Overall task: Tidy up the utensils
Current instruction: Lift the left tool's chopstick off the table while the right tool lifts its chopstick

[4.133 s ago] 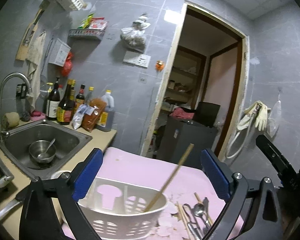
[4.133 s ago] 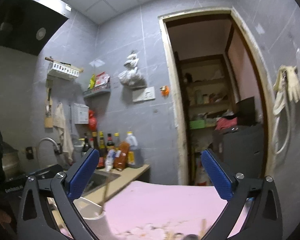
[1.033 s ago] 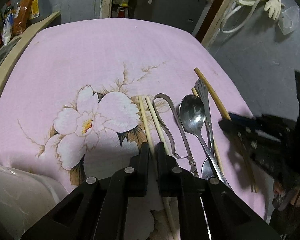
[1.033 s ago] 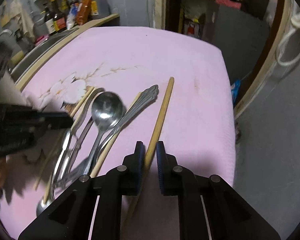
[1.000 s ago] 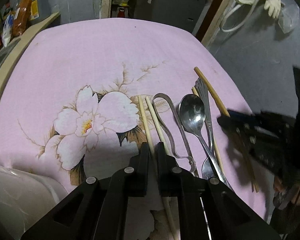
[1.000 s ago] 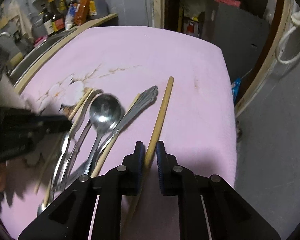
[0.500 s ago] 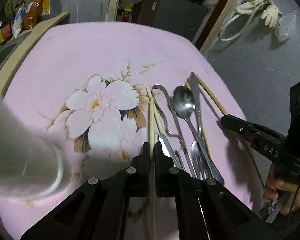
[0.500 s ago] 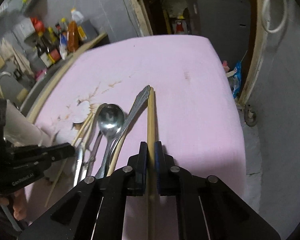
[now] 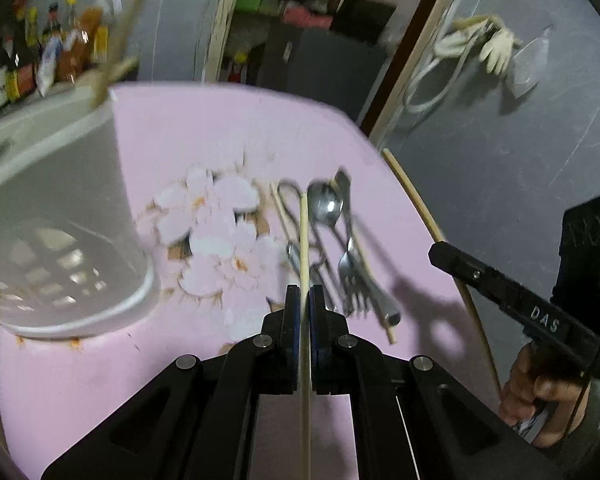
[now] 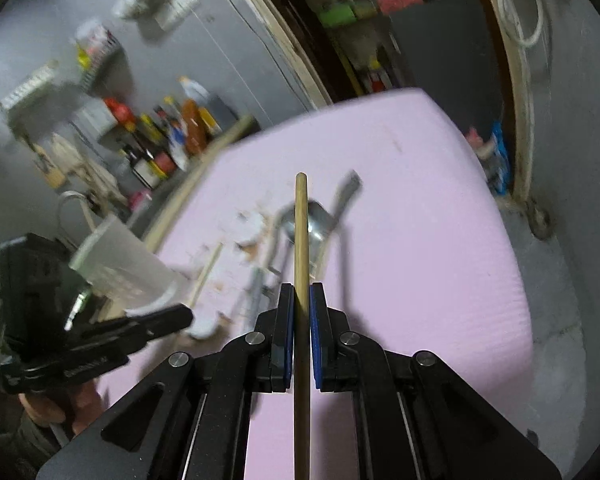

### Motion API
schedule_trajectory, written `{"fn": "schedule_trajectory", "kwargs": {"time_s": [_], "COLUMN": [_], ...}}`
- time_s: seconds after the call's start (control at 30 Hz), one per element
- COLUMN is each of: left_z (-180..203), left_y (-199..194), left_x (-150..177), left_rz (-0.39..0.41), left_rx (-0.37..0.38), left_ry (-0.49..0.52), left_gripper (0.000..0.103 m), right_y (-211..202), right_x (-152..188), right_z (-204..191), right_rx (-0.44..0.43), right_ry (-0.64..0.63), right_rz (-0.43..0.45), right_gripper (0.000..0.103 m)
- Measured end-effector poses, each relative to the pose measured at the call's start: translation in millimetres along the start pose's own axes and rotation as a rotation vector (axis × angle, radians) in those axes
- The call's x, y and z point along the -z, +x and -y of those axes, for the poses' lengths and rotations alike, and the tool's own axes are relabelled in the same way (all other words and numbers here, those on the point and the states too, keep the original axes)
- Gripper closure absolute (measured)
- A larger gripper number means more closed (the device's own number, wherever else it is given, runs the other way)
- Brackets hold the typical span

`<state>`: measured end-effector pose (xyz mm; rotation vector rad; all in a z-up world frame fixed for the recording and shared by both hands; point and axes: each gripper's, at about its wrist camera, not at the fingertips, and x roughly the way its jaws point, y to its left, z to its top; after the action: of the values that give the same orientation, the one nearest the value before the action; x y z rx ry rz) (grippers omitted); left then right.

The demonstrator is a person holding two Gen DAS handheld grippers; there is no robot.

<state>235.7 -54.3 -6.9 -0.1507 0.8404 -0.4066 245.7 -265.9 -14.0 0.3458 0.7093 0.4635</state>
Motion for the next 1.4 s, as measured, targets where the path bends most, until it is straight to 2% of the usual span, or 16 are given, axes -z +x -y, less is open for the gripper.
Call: {"fn": "schedule_trajectory", "kwargs": {"time_s": [0.13,0.33,0.6,0.8,0.93,1.07,1.23,1.4], "left_z": [3.8,0.1,-26.7,-77.1,-122.9,-159.0,-190.3,-200.7], "left_y": [-26.9,-74.3,-129.1,-162.4,-178.3,-181.3,-173.0,-158.4], "left_x": [-2.0,-20.0,-51.6,-69.5,-75.6,-75.5,-68.4,-62.2], "left_rz": [0.145,0.354,0.545,0.678,0.762,0.814,0.850,0.844], "left_rx": [0.010,-0.032,-0.087,-0.129,-0.161,-0.204,-0.270,-0.303], "left_ry": [0.004,0.024,0.013,-0.036,-0.157,-0.236,-0.305,-0.333], "left_gripper": [0.101,0.101,0.101,0.101,0.101,0.101,0.101,0.101], "right_y": [-14.9,-25.0,-16.6,-2.0,9.8,28.0,50.7,71.5], "right_x": [1.5,-4.8,-28.3,-52.5,-71.1,-82.0,-80.4,-72.9], "right_z": [-27.5,-77.4,-132.0,-165.2,-177.2,-192.3,-196.2,-197.1], "right_rx": [-0.025,-0.058,-0.178,-0.282,-0.364,-0.417,-0.396,-0.344], "right_ry": [-0.081,-0.228,-0.296,-0.262,-0.204,-0.180,-0.125,-0.101], "right_rz": [0.172,0.421,0.624,0.713,0.733,0.760,0.760,0.733], "right_gripper": [0.098,0.098,0.098,0.098,0.098,0.098,0.098,0.098]}}
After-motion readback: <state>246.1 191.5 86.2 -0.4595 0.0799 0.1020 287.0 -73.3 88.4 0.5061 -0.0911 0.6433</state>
